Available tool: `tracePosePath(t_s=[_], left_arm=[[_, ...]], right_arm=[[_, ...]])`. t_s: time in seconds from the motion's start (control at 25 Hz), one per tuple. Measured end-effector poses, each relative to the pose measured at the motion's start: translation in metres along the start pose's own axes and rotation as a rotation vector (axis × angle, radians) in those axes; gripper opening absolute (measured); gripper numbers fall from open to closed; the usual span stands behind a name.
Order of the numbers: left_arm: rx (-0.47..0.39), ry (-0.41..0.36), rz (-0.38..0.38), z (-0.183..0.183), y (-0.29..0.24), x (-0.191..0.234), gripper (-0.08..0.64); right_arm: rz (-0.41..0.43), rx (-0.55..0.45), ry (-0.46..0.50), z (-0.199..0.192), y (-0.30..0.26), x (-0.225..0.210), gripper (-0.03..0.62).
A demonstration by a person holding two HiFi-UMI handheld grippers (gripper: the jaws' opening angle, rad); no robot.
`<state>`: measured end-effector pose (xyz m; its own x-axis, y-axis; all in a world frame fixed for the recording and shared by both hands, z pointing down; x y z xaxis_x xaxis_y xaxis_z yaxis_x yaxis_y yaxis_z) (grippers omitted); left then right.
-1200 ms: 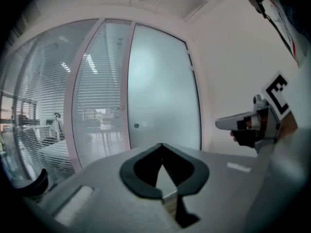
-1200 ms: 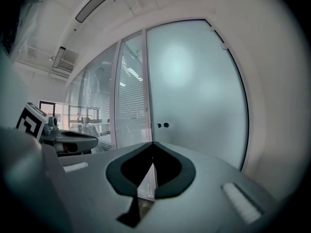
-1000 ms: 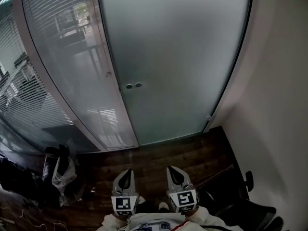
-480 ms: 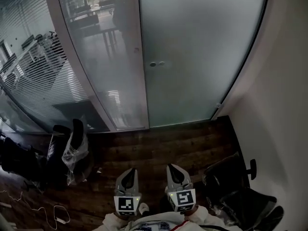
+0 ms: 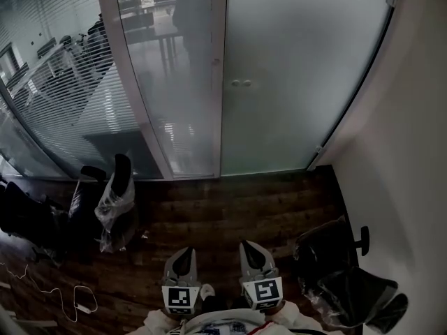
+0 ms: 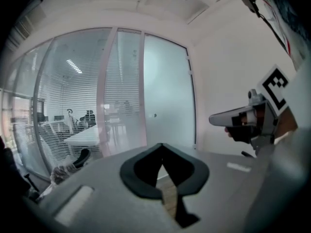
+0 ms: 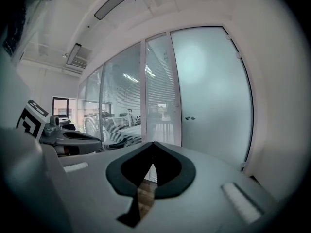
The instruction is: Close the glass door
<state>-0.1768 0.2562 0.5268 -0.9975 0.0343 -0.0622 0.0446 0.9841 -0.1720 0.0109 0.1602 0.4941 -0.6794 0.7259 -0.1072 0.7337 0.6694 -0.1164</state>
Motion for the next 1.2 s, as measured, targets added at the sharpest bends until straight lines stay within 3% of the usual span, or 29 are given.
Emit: tracePosePath(t_s=[0.24, 0.56, 1.2], left_arm=[[-0.047, -0.015, -0.017, 0.016, -0.013, -0.037, 0.003], [-0.07, -0.032, -0.045, 0.034, -0.033, -0.08, 0.003], [-0.04, -0.043, -0.026, 0.039, -0.055, -0.11, 0.003]], right_arm=[[0.007, -0.004, 0.068, 0.011, 0.02, -0.03, 0.006], [-0.028, -0.043, 0.022, 0.017, 0.044, -0.07, 0.006], [0.001, -0.061, -0.029, 0.015, 0.045, -0.108, 0.006]])
Point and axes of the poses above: the fingertips, and each gripper's own axes: y backward along the fingers, x to its left, z out of its top, the point moved 9 cm from there along y, backward along the fingers, and after that the axes turned 2 degrees about -x, right-handed, at the moved point
